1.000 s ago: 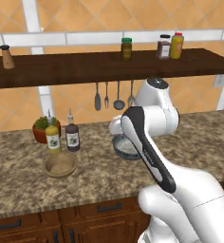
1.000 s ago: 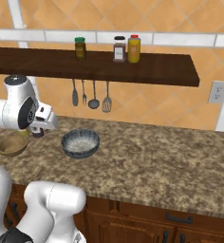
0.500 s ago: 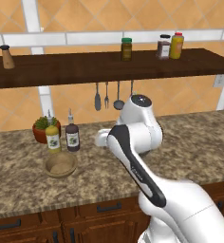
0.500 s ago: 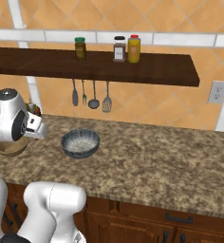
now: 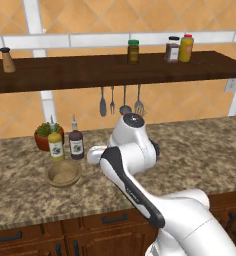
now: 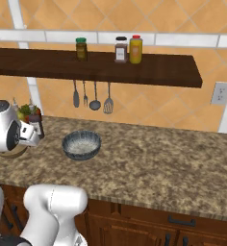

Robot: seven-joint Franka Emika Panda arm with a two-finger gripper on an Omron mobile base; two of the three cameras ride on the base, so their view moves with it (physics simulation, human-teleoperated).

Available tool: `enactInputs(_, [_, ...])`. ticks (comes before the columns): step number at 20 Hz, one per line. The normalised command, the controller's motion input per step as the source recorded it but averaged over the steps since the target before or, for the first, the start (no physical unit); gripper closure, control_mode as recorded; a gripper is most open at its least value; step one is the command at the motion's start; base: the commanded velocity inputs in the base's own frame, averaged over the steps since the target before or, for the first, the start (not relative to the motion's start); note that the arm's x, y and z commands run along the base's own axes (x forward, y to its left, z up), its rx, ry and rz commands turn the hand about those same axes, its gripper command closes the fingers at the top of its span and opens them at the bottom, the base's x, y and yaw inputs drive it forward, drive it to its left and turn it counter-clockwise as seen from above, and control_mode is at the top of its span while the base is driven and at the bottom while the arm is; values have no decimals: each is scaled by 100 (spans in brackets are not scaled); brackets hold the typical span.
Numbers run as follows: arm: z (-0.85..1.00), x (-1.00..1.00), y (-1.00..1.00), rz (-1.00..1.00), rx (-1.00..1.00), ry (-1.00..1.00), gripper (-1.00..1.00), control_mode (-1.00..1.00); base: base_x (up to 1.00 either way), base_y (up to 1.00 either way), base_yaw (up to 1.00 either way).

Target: Pick up the bowls on the counter and stack them on top of one another in the open cabinet. Place the smaller bowl on top of the larger bowl.

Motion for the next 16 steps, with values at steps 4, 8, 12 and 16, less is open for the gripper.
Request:
enactInputs(4, [-19,49,34,0,-1,5,-100,-100,0,0,0])
enactInputs(8, [-27,43,23,0,0,13,-100,-100,0,0,0])
enactInputs(12, [-7,36,17,0,0,12,-100,-100,0,0,0])
enactInputs(16, [-19,28,34,0,0,11,-100,-100,0,0,0])
